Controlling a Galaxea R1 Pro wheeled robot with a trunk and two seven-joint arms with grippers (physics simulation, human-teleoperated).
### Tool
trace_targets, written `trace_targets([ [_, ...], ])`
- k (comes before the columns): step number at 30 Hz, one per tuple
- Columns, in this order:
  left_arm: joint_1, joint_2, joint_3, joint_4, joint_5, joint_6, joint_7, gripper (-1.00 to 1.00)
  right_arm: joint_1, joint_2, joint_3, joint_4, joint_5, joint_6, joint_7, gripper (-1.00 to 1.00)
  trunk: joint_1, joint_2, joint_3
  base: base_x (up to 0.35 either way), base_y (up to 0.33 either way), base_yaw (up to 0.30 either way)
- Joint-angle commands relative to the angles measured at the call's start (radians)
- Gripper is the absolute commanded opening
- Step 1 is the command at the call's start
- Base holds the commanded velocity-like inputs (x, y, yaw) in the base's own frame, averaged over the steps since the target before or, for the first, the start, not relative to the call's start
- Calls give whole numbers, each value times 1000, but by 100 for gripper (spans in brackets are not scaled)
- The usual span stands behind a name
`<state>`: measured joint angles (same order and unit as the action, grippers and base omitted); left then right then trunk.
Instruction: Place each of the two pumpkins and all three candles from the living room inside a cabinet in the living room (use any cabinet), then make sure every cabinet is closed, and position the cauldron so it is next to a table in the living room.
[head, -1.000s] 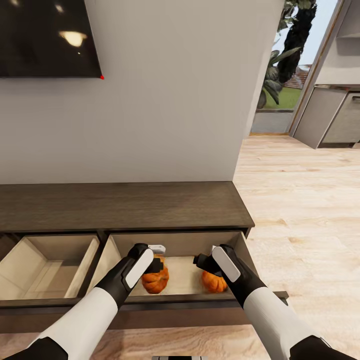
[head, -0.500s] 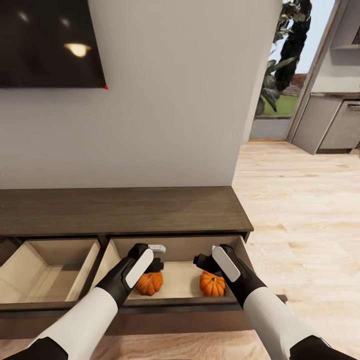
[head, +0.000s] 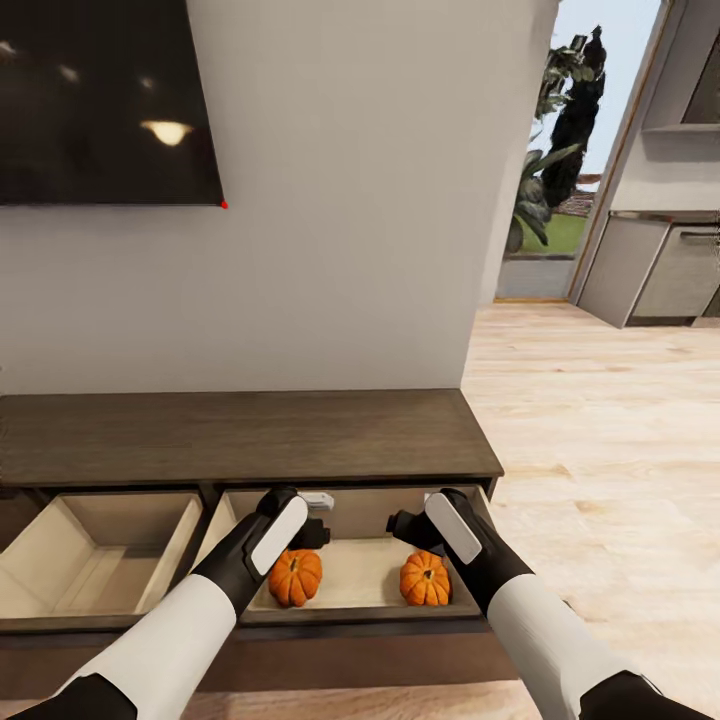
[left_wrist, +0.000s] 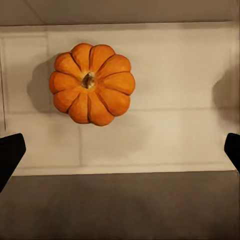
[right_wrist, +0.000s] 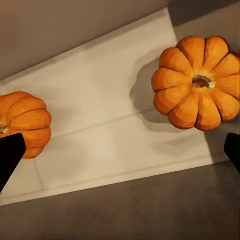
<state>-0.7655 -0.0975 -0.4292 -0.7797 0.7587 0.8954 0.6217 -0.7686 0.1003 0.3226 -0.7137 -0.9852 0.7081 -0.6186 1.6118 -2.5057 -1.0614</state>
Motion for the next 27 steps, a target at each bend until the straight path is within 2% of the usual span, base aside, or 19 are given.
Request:
trace_targets([
  [1,-1,1,-3,-1,29,5,11,100,-1,-1,3,-1,-10,0,-10,100,-1,0,3,0,0,0],
  [7,-18,2,0,6,65,28,14,100,0,-1,3,0,-10,1,-10,100,-3,1,26,0,0,0],
  [19,-24,3,3,8,71,54,16,100,0,-1,2,0,-10,1,-10,100,-9,4,73,0,0,0],
  [27,-23,4,4,5,71,54,14,100,0,-1,2,0,-10,1,-10,100,-16,13,103,-94,0,0],
])
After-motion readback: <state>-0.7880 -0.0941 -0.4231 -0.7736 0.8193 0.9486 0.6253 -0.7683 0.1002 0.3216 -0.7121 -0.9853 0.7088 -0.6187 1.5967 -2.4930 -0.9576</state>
